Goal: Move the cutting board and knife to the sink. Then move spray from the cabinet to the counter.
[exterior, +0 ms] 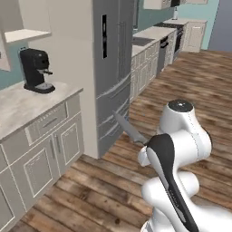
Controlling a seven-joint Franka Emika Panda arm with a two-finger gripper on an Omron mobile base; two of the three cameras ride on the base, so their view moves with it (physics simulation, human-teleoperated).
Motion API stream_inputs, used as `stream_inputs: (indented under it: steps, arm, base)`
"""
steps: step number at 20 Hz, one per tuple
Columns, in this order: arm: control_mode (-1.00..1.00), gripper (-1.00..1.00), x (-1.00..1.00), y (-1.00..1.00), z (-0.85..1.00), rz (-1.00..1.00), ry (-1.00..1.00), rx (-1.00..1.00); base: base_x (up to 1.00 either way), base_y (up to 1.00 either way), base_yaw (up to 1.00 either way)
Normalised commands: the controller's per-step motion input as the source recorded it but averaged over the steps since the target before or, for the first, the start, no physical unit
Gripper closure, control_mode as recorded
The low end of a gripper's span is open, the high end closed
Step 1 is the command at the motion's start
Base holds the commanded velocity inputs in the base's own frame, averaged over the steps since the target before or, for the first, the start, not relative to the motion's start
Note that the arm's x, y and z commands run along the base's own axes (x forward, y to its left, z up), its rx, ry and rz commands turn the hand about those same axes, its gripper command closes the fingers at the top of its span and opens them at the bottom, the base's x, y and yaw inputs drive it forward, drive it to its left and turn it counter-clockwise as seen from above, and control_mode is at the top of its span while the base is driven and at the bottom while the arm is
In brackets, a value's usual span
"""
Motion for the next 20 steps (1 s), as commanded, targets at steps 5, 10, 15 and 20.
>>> stream_inputs:
  steps: [5,10,15,20]
  arm:
    - [1.0,1.0,0.0,0.0,0.0,0.0,0.0,0.0]
    - [1.0,1.0,0.0,0.0,0.0,0.0,0.0,0.0]
    - [1.0,1.0,0.0,0.0,0.0,0.0,0.0,0.0]
    - [1.0,1.0,0.0,0.0,0.0,0.0,0.0,0.0]
  base:
    - [0.13,-0.45,-0.38]
    - [0.42,-0.62,-0.26]
    - [0.49,-0.73,-0.18]
    - [0.53,-0.77,-0.12]
